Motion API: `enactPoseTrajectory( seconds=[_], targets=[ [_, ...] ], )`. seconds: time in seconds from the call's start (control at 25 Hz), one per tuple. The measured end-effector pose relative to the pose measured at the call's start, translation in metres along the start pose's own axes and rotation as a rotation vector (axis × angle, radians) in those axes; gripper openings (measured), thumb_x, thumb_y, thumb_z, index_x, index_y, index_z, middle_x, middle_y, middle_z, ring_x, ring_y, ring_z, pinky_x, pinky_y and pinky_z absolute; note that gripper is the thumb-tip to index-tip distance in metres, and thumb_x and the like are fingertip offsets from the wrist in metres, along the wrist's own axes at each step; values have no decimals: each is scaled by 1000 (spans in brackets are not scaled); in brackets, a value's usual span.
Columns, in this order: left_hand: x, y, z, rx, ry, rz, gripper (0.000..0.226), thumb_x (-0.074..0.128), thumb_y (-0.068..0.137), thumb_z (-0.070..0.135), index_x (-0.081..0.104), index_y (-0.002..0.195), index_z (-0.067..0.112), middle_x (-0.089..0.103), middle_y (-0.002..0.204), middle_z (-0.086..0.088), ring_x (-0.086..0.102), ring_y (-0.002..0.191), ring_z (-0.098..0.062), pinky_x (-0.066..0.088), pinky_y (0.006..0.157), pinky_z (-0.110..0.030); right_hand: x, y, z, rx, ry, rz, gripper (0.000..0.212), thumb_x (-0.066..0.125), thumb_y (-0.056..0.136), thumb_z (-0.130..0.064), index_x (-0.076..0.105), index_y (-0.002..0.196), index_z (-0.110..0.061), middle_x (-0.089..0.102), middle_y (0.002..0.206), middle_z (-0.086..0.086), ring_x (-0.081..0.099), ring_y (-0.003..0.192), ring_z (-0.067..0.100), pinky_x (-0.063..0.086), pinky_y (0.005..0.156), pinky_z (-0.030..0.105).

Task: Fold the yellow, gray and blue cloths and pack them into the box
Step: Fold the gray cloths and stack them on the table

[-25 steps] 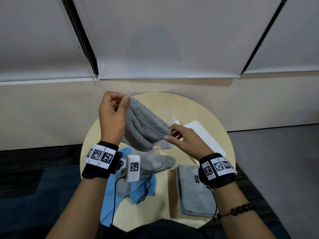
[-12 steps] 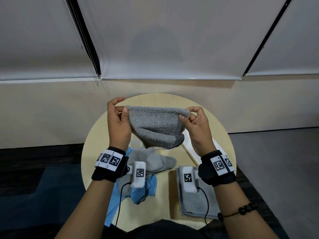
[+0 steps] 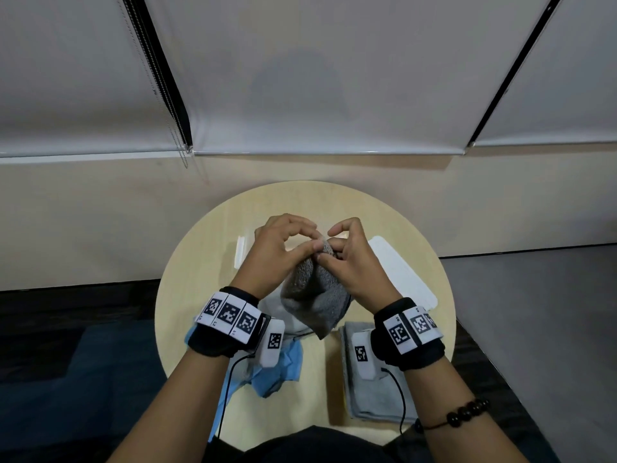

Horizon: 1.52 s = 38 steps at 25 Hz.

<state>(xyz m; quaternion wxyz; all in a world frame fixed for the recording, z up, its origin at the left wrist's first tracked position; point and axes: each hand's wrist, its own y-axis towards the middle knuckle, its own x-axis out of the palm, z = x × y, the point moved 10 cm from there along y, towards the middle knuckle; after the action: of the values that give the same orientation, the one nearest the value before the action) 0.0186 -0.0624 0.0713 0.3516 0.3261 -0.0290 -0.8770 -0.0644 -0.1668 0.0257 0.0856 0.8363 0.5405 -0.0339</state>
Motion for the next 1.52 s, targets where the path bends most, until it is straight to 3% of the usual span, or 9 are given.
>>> enactPoseTrajectory(
  seconds=[0.16,0.28,0.44,0.68,0.88,1.0,1.08,1.24,1.52],
  targets=[
    [-1,-1,-8,-22,29,61,7,56,101,28,61,100,24,64,102,15,55,106,-7,43,96,-35,4,0,0,11,-154,-70,29,68,94,-22,44,109,-28,74,81,-7,68,76,8,50,67,22],
    [-29,-2,-13,-37,-64,246,9,51,104,23,55,101,16,61,93,15,56,89,4,42,76,-16,-8,0,9,38,-517,-138,7,62,99,-24,57,103,-21,67,85,-5,62,78,13,46,67,32],
    [-64,-6,-19,-56,-94,427,9,48,106,23,52,103,15,55,87,14,52,80,0,41,72,-18,-15,-6,36,127,-638,-225,12,52,101,-9,64,102,-13,71,97,2,65,93,19,53,88,46],
    [-81,-2,-22,-86,-106,508,9,43,107,23,48,107,16,51,88,17,50,79,9,40,73,-14,-15,-6,35,171,-5,-116,17,52,89,-11,65,97,-19,67,94,-10,63,95,9,47,92,33],
    [-83,-7,-28,-165,-91,610,15,40,107,28,46,108,15,54,88,17,52,78,15,37,66,-6,8,-10,36,209,500,-204,64,63,76,-8,49,139,-11,61,126,13,58,116,24,45,108,44],
    [-86,-7,-33,-179,-24,605,11,40,107,28,43,104,19,52,83,17,52,73,14,34,59,-8,18,-8,37,166,261,-56,34,69,92,-5,55,124,-4,68,111,14,67,100,22,54,90,41],
    [-86,-8,-41,-200,47,575,13,38,107,31,41,104,18,52,80,13,54,70,5,34,59,-23,7,-5,34,135,170,98,9,59,99,-4,61,107,2,68,96,18,65,89,24,51,83,46],
    [-66,-15,-58,-279,214,527,20,33,108,32,38,106,13,61,76,-9,59,67,-35,48,60,-45,-20,-6,19,67,127,310,13,46,105,-8,58,105,-13,54,74,0,50,63,10,41,61,28],
    [-13,-25,-76,-357,159,532,15,31,108,31,33,103,17,54,69,-2,54,60,-33,40,54,-39,-51,-33,28,40,-408,521,7,42,107,-14,48,109,-15,49,65,-9,47,52,-1,31,48,13]
  ],
)
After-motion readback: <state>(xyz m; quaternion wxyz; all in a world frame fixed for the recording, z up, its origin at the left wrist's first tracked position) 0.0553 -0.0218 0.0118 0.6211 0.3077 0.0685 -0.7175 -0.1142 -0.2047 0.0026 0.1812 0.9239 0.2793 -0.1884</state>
